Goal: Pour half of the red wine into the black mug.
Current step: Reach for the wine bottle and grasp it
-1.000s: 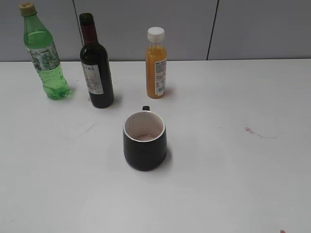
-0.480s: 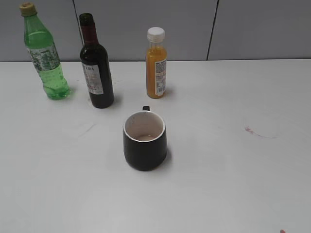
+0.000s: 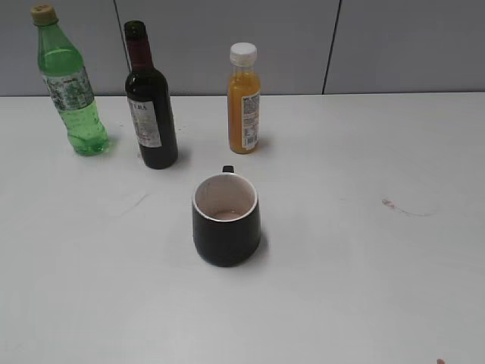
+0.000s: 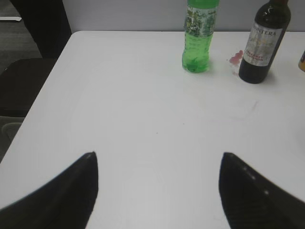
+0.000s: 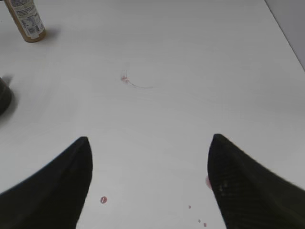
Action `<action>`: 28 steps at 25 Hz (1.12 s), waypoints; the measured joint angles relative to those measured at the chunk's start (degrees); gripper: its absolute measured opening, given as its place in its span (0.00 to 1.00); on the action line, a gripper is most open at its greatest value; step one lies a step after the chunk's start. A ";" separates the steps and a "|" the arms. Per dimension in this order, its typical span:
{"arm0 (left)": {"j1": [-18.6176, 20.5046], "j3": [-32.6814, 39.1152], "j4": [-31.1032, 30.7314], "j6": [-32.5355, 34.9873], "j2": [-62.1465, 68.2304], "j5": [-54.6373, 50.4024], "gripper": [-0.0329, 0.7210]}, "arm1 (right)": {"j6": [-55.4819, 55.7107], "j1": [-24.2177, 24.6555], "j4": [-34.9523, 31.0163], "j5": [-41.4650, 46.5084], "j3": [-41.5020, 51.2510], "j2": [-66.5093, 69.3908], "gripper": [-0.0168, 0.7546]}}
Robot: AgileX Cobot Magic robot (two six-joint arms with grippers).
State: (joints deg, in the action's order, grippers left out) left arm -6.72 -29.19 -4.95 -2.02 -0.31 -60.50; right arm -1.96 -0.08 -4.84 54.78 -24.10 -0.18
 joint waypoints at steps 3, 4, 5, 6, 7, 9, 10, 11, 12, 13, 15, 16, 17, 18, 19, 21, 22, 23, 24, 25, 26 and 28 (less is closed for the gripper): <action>0.00 0.00 0.00 0.00 0.00 0.00 0.83 | -0.04 0.00 0.12 -0.41 0.05 0.00 0.76; 0.00 0.00 0.00 0.00 0.00 0.00 0.83 | -0.04 0.00 0.14 -0.40 0.05 0.00 0.76; 0.00 0.00 0.00 0.00 0.00 0.00 0.83 | -0.04 0.00 0.14 -0.40 0.05 0.00 0.76; 0.00 0.00 0.00 0.00 0.00 0.00 0.83 | -0.07 0.00 0.14 -0.40 0.05 0.00 0.76; 0.00 0.00 0.00 0.00 0.00 0.00 0.83 | -0.07 0.00 0.14 -0.40 0.05 0.00 0.76; 0.00 0.00 0.00 0.00 0.00 0.00 0.83 | -0.07 0.00 0.08 -0.40 0.05 0.00 0.76; 0.00 0.00 0.00 0.00 0.00 0.00 0.83 | -0.07 0.00 0.08 -0.42 0.05 0.00 0.76; 0.00 0.00 0.00 0.00 0.00 0.00 0.83 | -0.11 0.00 -0.07 -0.42 0.05 0.00 0.76; 0.00 0.00 0.00 0.00 0.00 0.00 0.83 | -0.11 0.00 -0.45 -0.42 0.05 0.00 0.76; 0.00 0.00 0.00 0.00 0.00 0.00 0.83 | -0.18 0.00 -0.76 -0.42 0.05 0.00 0.76; 0.00 0.00 0.00 0.00 0.00 0.00 0.83 | -0.18 0.00 -1.36 -0.47 0.05 0.00 0.76; 0.00 0.00 0.00 0.00 0.00 0.00 0.83 | -0.18 0.00 -1.43 -0.47 0.05 0.00 0.76; 0.00 0.00 0.00 0.00 0.00 0.00 0.83 | -0.18 0.00 -1.53 -0.47 0.05 0.00 0.76; 0.00 0.00 0.00 0.00 0.00 0.00 0.83 | -0.18 0.00 -1.57 -0.47 0.05 0.00 0.76; 0.00 0.00 0.00 0.00 0.00 0.00 0.83 | -0.18 0.00 -1.63 -0.47 0.05 0.00 0.76; 0.00 0.00 0.00 0.00 0.00 0.00 0.83 | -0.18 0.00 -1.63 -0.47 0.05 0.00 0.76; 0.00 0.00 0.00 0.00 0.00 0.00 0.83 | -0.23 0.00 -1.63 -0.47 0.05 0.00 0.76; 0.00 0.00 0.00 0.00 0.00 0.00 0.83 | -0.23 0.00 -1.63 -0.47 0.05 0.00 0.76; 0.00 0.00 0.00 0.00 0.00 0.00 0.83 | -0.23 0.00 -1.63 -0.47 0.05 0.00 0.76; 0.00 0.00 0.00 0.00 0.00 0.00 0.83 | -0.23 0.00 -1.63 -0.47 0.05 0.00 0.76; 0.00 0.00 0.00 0.00 0.00 0.00 0.83 | -0.23 0.00 -1.63 -0.47 0.05 0.00 0.76; 0.00 0.00 0.00 0.00 0.00 0.00 0.83 | -0.23 0.00 -1.63 -0.47 0.05 0.00 0.76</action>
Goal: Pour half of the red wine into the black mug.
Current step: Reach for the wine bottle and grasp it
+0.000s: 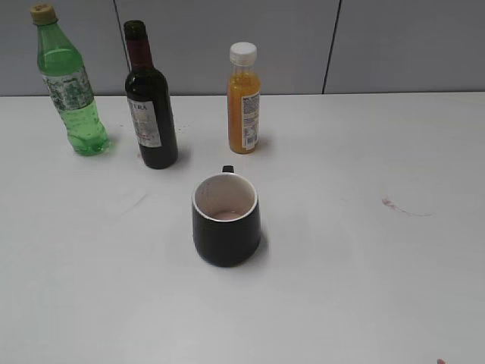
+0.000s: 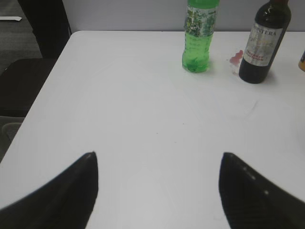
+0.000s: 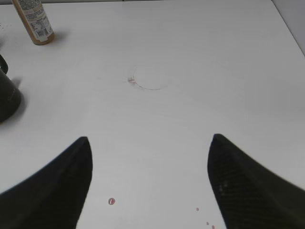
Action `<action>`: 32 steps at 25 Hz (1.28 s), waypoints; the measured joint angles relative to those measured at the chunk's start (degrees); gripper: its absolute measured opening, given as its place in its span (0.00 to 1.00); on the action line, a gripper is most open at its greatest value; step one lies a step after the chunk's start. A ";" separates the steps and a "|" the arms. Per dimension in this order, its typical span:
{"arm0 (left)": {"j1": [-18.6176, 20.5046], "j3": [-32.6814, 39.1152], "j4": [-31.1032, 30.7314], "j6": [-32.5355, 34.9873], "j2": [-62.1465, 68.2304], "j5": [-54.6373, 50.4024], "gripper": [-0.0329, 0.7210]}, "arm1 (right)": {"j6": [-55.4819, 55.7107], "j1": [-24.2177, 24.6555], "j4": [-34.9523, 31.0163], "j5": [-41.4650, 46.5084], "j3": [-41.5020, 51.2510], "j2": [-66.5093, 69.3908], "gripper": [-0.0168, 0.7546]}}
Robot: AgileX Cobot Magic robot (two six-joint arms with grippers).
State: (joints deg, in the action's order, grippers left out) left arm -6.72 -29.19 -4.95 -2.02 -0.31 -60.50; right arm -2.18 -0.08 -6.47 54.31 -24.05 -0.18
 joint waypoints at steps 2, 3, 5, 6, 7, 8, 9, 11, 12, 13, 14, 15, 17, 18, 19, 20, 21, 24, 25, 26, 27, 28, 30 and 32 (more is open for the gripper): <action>0.00 0.00 0.00 0.00 0.00 0.00 0.83 | 0.00 0.00 0.00 0.00 0.00 0.00 0.76; 0.00 0.00 0.00 0.00 0.00 0.00 0.83 | 0.00 0.00 -0.05 0.00 0.00 0.00 0.76; 0.00 0.00 0.00 0.00 0.00 0.00 0.83 | 0.00 0.00 -0.05 0.00 0.00 0.00 0.76; 0.00 0.00 0.00 0.00 0.00 0.00 0.83 | 0.00 0.00 -0.05 0.00 0.00 0.00 0.76; 0.00 0.00 0.00 0.00 0.00 0.00 0.83 | 0.00 0.00 -0.05 0.00 0.00 0.00 0.76; 0.00 0.00 0.00 0.00 0.00 0.00 0.83 | 0.00 0.00 -0.05 0.00 0.00 0.00 0.76; 0.00 0.00 0.00 0.00 0.00 0.00 0.83 | -0.10 0.00 -0.05 0.00 0.00 0.00 0.76; 0.00 0.00 0.00 0.00 0.00 0.00 0.83 | -0.10 0.00 -0.05 0.00 0.00 0.00 0.76; 0.00 0.00 0.00 0.00 0.00 0.00 0.83 | -0.10 0.00 -0.05 0.00 0.00 0.00 0.76; 0.00 0.00 0.00 0.00 0.00 0.00 0.83 | -0.10 0.00 -0.05 0.00 0.00 0.00 0.76; 0.00 0.00 0.00 0.00 0.00 0.00 0.83 | -0.05 0.00 -0.05 0.00 0.00 0.00 0.76; 0.00 0.00 0.00 0.00 0.00 0.00 0.83 | -0.05 0.00 -0.05 0.00 0.00 0.00 0.76; 0.00 0.00 0.00 0.00 0.00 0.00 0.83 | -0.05 0.00 -0.05 0.00 0.00 0.00 0.76; 0.00 0.00 0.00 0.00 0.00 0.00 0.83 | -0.05 0.00 -0.05 0.00 0.00 0.00 0.76; 0.00 0.00 0.00 0.00 0.00 0.00 0.83 | -0.05 0.00 -0.05 0.00 0.00 0.00 0.76; 0.00 0.00 0.00 0.00 0.00 0.00 0.83 | -0.05 0.00 -0.05 0.00 0.00 0.00 0.76; 0.00 0.00 0.00 0.00 0.00 0.00 0.83 | -0.05 0.00 -0.05 0.00 0.00 0.00 0.76; 0.00 0.00 0.00 0.00 0.00 0.00 0.83 | -0.05 0.00 -0.05 0.00 0.00 0.00 0.76; 0.00 0.00 0.00 0.00 0.00 0.00 0.83 | -0.05 0.00 -0.05 0.00 0.00 0.00 0.76; 0.00 0.00 0.00 0.00 0.00 0.00 0.83 | -0.05 0.00 -0.05 0.00 0.00 0.00 0.76; 0.00 0.00 0.00 0.00 0.00 0.00 0.83 | -0.05 0.00 -0.05 0.00 0.00 0.00 0.76; 0.00 0.00 0.00 0.00 0.00 0.00 0.83 | -0.05 0.00 -0.05 0.00 0.00 0.00 0.76; 0.00 0.00 0.00 0.00 0.00 0.00 0.83 | -0.05 0.00 -0.05 0.00 0.00 0.00 0.76; 0.00 0.00 0.00 0.00 0.00 0.00 0.83 | -0.05 0.00 -0.05 0.00 0.00 0.00 0.76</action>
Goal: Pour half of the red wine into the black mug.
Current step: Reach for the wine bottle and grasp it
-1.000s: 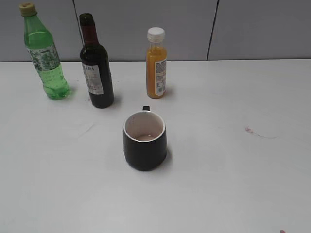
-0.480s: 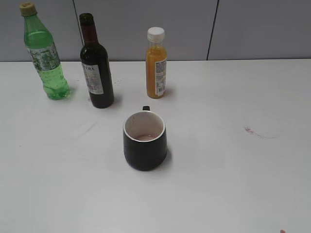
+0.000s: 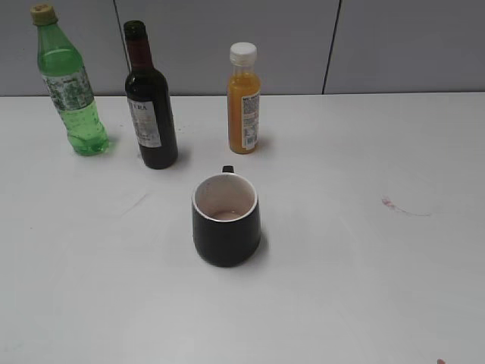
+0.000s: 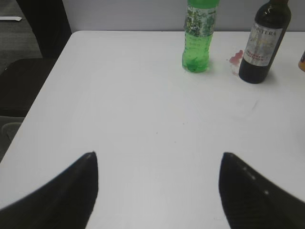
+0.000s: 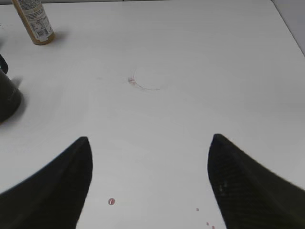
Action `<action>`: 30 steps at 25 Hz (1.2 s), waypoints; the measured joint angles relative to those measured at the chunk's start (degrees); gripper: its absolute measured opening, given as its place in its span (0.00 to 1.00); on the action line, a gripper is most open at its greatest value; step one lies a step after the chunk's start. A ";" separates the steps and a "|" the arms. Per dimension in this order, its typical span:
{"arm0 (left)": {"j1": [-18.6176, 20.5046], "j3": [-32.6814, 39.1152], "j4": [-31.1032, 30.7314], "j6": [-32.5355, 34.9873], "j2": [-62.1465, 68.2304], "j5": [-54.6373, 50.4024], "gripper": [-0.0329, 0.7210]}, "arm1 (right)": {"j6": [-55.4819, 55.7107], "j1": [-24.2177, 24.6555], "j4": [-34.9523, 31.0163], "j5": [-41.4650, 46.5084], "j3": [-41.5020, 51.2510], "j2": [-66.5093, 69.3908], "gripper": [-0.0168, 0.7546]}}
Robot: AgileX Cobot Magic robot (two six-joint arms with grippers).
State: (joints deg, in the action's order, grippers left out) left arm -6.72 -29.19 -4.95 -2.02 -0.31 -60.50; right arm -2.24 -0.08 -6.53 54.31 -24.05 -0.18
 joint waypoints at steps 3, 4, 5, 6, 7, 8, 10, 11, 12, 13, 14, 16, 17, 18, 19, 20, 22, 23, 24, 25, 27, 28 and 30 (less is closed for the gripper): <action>0.00 0.00 0.00 0.00 0.00 0.00 0.83 | -0.08 0.00 0.00 -0.01 0.00 0.00 0.76; 0.00 0.00 0.00 0.00 0.00 0.00 0.83 | -0.08 0.00 0.00 -0.01 0.00 0.00 0.76; 0.00 0.00 0.00 0.00 0.00 0.00 0.83 | -0.08 0.00 0.00 -0.01 0.00 0.00 0.76; 0.00 0.00 0.00 0.00 0.00 0.00 0.84 | -0.08 0.00 0.00 -0.01 0.00 0.00 0.76; 0.00 0.00 0.00 0.00 0.00 0.00 0.85 | -0.01 0.00 0.00 -0.01 0.00 0.00 0.76; 0.00 0.00 0.00 0.00 0.00 0.00 0.88 | -0.01 0.00 0.00 -0.01 0.00 0.00 0.76; 0.00 -0.20 0.12 0.00 0.00 0.47 0.93 | -0.01 0.00 0.00 -0.01 0.00 0.00 0.76; 0.00 -0.61 0.33 0.00 0.29 0.99 0.94 | -0.01 0.00 0.00 -0.01 0.00 0.00 0.76; 0.00 -0.90 0.61 0.00 0.72 2.45 0.95 | -0.01 0.00 0.00 -0.01 0.00 0.00 0.76; 0.00 -1.16 0.91 0.00 1.51 4.62 0.96 | -0.01 0.00 0.00 -0.06 0.00 0.00 0.76; 0.00 -1.31 1.33 0.00 2.43 6.98 0.96 | -0.01 0.00 -0.05 -0.06 0.00 0.00 0.76; 0.00 -1.43 1.79 0.00 4.57 12.88 0.96 | -0.01 0.00 -0.05 -0.06 0.00 0.00 0.76; 0.00 -1.43 1.93 0.00 6.00 15.69 0.96 | -0.01 0.00 -0.05 -0.06 0.00 0.00 0.76; 0.00 -1.43 1.99 0.00 7.53 17.96 0.96 | -0.01 0.00 -0.05 -0.06 0.00 0.00 0.76; 0.00 -1.43 2.04 0.00 8.95 20.65 0.96 | -0.01 0.00 -0.05 -0.06 0.00 0.00 0.76; 0.00 -1.43 2.04 0.06 10.81 23.33 0.96 | -0.01 0.00 -0.05 -0.06 0.00 0.00 0.76; 0.00 -1.43 2.08 0.76 14.74 28.26 0.96 | -0.01 0.00 -0.05 -0.06 0.00 0.00 0.76; 0.00 -1.43 2.08 1.06 16.48 30.98 0.96 | -0.01 0.00 -0.05 -0.06 0.00 0.00 0.76; 0.00 -1.43 2.08 1.47 18.46 33.81 0.96 | -0.01 0.00 -0.10 -0.06 0.00 0.00 0.76; 0.00 -1.43 2.08 1.70 20.43 36.22 0.96 | -0.01 0.00 -0.10 -0.06 0.00 0.00 0.76; 0.00 -1.43 2.08 2.02 23.93 41.97 0.95 | -0.05 0.00 -0.10 -0.06 0.00 0.00 0.76; 0.00 -1.43 2.08 2.02 25.82 44.87 0.95 | -0.05 0.00 -0.10 -0.06 0.00 0.00 0.76; 0.00 -1.43 2.08 2.02 29.42 49.83 0.94 | -0.05 0.00 -0.10 -0.06 0.00 0.00 0.76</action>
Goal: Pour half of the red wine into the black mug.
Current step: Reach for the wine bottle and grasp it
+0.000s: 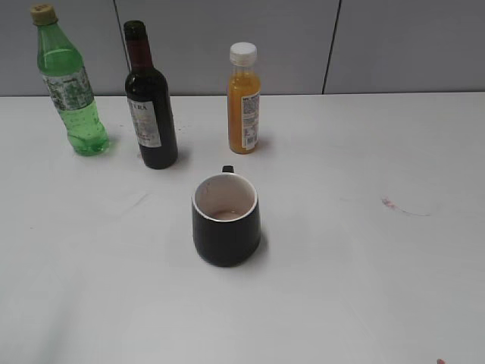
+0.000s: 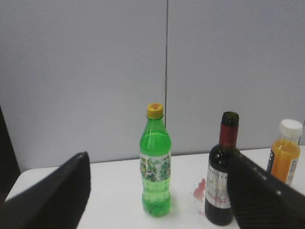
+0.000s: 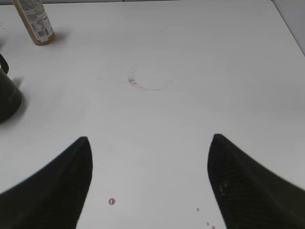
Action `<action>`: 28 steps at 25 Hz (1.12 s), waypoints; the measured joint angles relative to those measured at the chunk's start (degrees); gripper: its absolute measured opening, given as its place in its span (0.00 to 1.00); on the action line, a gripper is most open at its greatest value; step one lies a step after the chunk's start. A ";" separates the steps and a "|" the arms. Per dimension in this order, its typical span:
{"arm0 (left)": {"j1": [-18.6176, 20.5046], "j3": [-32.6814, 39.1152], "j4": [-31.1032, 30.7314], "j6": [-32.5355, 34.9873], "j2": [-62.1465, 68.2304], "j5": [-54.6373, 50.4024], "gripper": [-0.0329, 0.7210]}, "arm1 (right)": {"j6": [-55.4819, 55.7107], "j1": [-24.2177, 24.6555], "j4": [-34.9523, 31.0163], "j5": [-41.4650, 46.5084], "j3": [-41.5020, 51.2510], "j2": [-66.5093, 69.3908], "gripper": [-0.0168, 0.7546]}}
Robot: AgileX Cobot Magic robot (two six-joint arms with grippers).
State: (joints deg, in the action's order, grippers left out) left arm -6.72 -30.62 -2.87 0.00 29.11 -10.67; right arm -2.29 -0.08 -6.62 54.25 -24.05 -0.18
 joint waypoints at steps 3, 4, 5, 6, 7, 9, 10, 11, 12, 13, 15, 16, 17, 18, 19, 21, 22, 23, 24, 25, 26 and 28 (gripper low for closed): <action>0.00 0.00 0.00 0.00 5.92 6.40 0.93 | 0.00 0.00 0.00 0.00 0.00 0.00 0.76; 0.00 0.00 0.00 0.00 8.07 8.29 0.93 | 0.00 0.00 0.00 0.00 0.00 0.00 0.76; 0.00 0.00 0.02 0.00 10.28 10.23 0.93 | 0.00 0.00 0.00 0.00 0.00 0.00 0.76; -0.06 0.00 0.02 0.00 12.52 11.84 0.92 | 0.00 0.00 0.00 0.00 0.00 0.00 0.76; -0.35 0.00 0.02 0.00 14.34 13.83 0.92 | 0.00 0.00 0.00 0.00 0.00 0.00 0.76; -1.71 0.12 0.07 0.00 18.64 18.42 0.92 | 0.00 0.00 0.00 0.00 0.00 0.00 0.76; -2.89 0.41 0.07 0.00 20.75 21.46 0.92 | 0.00 0.00 0.00 0.00 0.00 0.00 0.76; -3.99 0.78 0.07 0.00 22.61 24.44 0.91 | 0.00 0.00 0.00 -0.01 0.00 0.00 0.76; -5.28 1.10 0.07 0.00 24.91 27.19 0.91 | 0.00 0.00 0.00 -0.01 0.00 0.00 0.76; -6.40 1.48 0.07 0.00 27.38 29.30 0.91 | 0.00 0.00 0.00 -0.01 0.00 0.00 0.76; -7.86 1.71 -0.05 0.00 32.21 33.02 0.90 | 0.05 0.00 0.00 -0.01 0.00 0.00 0.76; -8.37 1.71 -0.38 0.00 34.96 34.71 0.90 | 0.05 0.00 0.00 -0.01 0.00 0.00 0.76; -8.71 1.71 -1.01 0.00 37.73 36.33 0.90 | 0.05 0.00 0.00 -0.01 0.00 0.00 0.76; -8.88 1.71 -1.87 0.00 39.95 38.69 0.89 | 0.05 0.00 0.00 -0.01 0.00 0.00 0.76; -9.02 1.76 -2.74 0.00 42.53 41.61 0.89 | 0.05 0.00 0.00 -0.01 0.00 0.00 0.76; -9.01 2.01 -4.08 0.00 47.00 47.94 0.89 | -0.04 0.00 0.00 -0.06 0.00 0.00 0.76; -9.01 2.01 -4.31 0.00 49.33 51.37 0.88 | -0.04 0.00 0.00 -0.06 0.00 0.00 0.76; -9.01 2.01 -4.54 0.00 51.63 54.66 0.88 | -0.04 0.00 0.00 -0.06 0.00 0.00 0.76; -9.01 2.01 -4.66 0.00 53.85 57.05 0.88 | -0.04 0.00 0.00 -0.06 0.00 0.00 0.76; -9.01 2.01 -4.72 0.00 55.63 59.68 0.88 | -0.04 0.00 0.00 -0.06 0.00 0.00 0.76; -9.01 2.01 -4.72 0.00 57.71 61.98 0.88 | -0.04 0.00 0.00 -0.06 0.00 0.00 0.76; -9.01 2.01 -4.50 0.00 61.29 66.00 0.87 | -0.04 0.00 0.00 -0.06 0.00 0.00 0.76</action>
State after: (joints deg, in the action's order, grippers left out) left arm -15.73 -28.61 -7.38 0.00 90.40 55.34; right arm -2.34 -0.08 -6.62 54.19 -24.05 -0.18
